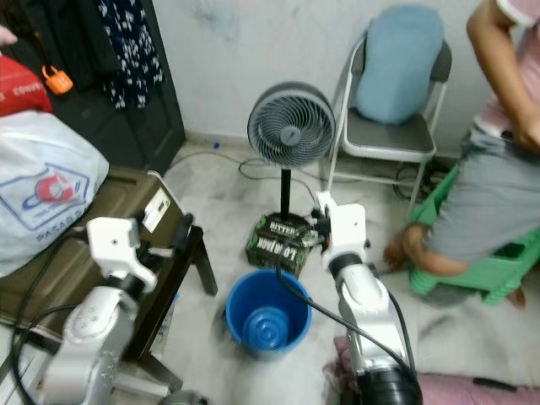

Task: Clean up the room

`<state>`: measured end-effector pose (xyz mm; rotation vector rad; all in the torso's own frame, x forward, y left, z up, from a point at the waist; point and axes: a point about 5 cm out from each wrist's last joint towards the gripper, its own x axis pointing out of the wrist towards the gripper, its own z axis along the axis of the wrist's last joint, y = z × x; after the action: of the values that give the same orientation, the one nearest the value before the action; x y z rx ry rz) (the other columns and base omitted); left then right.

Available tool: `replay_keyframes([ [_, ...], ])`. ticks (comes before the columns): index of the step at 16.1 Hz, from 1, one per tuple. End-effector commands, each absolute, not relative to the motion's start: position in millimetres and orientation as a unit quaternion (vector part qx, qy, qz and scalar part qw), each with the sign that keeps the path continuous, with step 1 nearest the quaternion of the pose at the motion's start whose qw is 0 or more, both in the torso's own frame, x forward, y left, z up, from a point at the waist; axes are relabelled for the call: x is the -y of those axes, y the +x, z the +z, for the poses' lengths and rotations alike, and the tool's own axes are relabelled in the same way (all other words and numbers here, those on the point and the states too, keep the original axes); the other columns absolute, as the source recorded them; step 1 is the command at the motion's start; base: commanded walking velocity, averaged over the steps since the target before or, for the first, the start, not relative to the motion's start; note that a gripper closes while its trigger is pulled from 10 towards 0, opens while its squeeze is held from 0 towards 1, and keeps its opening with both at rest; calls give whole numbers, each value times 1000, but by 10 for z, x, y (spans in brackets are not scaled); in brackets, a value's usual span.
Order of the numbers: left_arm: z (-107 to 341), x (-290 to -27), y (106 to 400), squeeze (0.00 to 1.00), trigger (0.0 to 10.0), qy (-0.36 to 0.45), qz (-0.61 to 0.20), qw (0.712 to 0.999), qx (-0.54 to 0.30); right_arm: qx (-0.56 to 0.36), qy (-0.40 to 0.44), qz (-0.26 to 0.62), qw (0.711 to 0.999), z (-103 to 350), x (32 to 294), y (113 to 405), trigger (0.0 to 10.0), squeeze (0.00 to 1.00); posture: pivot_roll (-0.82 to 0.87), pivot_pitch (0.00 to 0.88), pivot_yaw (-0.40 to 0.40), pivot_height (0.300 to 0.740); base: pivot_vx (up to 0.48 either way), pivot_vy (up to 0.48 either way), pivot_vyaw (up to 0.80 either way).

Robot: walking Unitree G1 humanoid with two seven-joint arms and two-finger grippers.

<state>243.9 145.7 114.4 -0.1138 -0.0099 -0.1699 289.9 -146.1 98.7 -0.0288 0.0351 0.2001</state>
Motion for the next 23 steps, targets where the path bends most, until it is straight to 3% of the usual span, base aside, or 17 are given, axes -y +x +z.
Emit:
replay_keyframes([
  [1,1147,-1519,2444,0,10000,-52,-73,996,4,-2,-12,116,993,1064,1352,2924,10000,0,46,29,-18,740,371,0,0],
  [9,1145,-1561,2458,0,10000,-44,-56,997,-1,2,-13,121,993,1080,1334,2939,10000,0,53,31,-22,740,88,0,517],
  [18,1110,-1589,2407,0,10000,-41,-58,997,-15,-20,-5,80,997,998,1391,2910,10000,0,50,43,-11,740,0,0,-170],
  [23,1160,-1608,2408,0,10000,-35,-74,996,-18,-40,39,72,996,951,1332,2837,10000,0,78,87,-1,740,0,0,-85],
])
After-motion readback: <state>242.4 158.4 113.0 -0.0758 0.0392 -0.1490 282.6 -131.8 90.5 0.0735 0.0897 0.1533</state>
